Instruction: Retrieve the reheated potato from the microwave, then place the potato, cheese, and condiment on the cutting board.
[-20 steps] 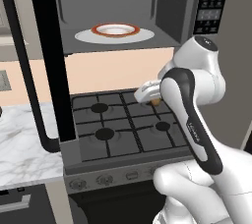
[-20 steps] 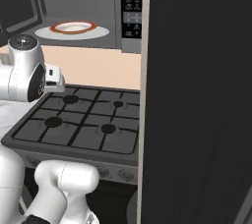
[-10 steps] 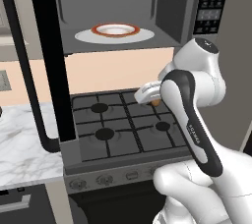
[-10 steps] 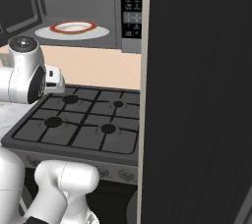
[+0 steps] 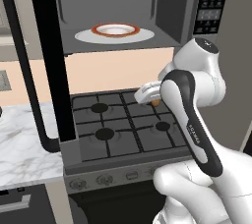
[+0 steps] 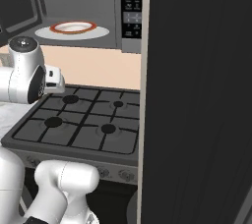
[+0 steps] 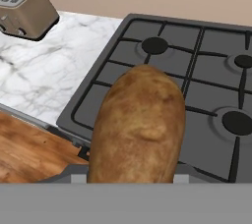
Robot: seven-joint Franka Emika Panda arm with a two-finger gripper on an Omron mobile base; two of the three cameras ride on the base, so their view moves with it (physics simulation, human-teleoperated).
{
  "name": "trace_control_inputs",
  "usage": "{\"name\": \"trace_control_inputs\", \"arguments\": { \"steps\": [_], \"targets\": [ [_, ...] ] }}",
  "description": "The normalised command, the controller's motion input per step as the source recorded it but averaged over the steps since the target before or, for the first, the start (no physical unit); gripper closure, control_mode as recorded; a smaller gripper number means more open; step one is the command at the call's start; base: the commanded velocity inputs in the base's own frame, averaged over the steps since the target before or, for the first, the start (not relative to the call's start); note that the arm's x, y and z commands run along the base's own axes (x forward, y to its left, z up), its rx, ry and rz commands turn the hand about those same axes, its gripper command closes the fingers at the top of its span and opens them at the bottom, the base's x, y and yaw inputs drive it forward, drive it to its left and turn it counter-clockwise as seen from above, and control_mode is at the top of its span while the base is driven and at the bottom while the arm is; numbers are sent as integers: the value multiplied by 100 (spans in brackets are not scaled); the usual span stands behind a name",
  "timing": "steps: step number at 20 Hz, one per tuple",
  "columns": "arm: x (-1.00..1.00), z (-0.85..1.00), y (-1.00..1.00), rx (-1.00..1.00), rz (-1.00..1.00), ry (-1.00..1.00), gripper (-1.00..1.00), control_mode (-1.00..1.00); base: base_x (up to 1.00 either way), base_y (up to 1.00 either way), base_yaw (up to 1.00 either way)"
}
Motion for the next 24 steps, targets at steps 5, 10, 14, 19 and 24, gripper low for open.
{"name": "trace_control_inputs", "arguments": {
  "steps": [5, 10, 14, 19, 24],
  "targets": [
    [0, 0, 0, 0, 0, 0, 100, -100, 0, 0, 0],
    [0, 0, 0, 0, 0, 0, 100, -100, 0, 0, 0],
    [0, 0, 0, 0, 0, 0, 100, -100, 0, 0, 0],
    [0, 0, 0, 0, 0, 0, 100, -100, 0, 0, 0],
    [0, 0, 0, 0, 0, 0, 100, -100, 0, 0, 0]
  ]
}}
